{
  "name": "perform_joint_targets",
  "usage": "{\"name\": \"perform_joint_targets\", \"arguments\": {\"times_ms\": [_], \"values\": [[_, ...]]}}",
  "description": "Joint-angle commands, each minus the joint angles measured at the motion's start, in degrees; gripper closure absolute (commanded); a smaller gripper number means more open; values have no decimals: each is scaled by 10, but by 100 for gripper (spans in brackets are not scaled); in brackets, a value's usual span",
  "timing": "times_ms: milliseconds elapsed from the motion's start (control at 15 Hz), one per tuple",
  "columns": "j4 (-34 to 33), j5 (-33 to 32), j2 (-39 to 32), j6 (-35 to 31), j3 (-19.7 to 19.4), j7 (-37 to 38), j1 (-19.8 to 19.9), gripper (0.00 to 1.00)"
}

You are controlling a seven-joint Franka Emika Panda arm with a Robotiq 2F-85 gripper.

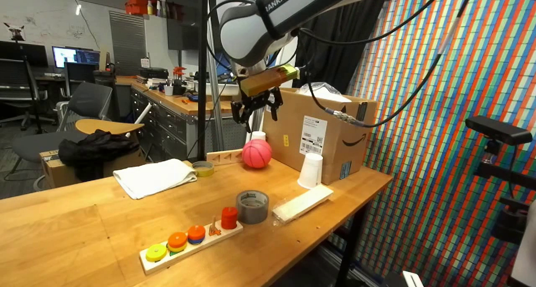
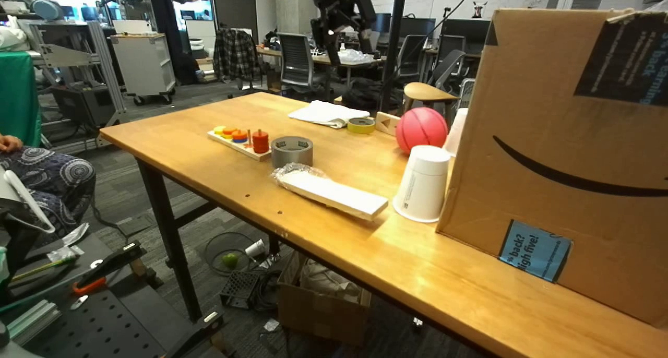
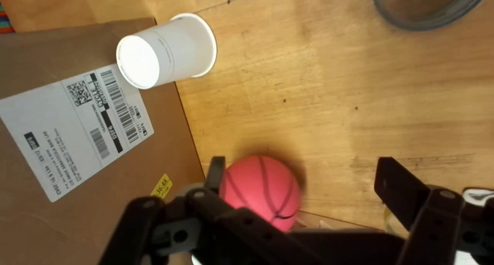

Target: Push the basketball to the right side of the table

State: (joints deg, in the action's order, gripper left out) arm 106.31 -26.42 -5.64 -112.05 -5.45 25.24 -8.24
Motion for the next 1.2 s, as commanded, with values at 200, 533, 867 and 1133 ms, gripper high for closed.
{"name": "perform_joint_targets", "arguments": {"times_ms": [200, 533, 867, 1133], "values": [[190, 9, 166, -26, 100, 16, -1, 0], [236, 39, 191, -37, 151, 4, -5, 0], [228, 60, 169, -29, 170, 6, 0, 0], [228, 59, 167, -29, 168, 6, 5, 0]]}}
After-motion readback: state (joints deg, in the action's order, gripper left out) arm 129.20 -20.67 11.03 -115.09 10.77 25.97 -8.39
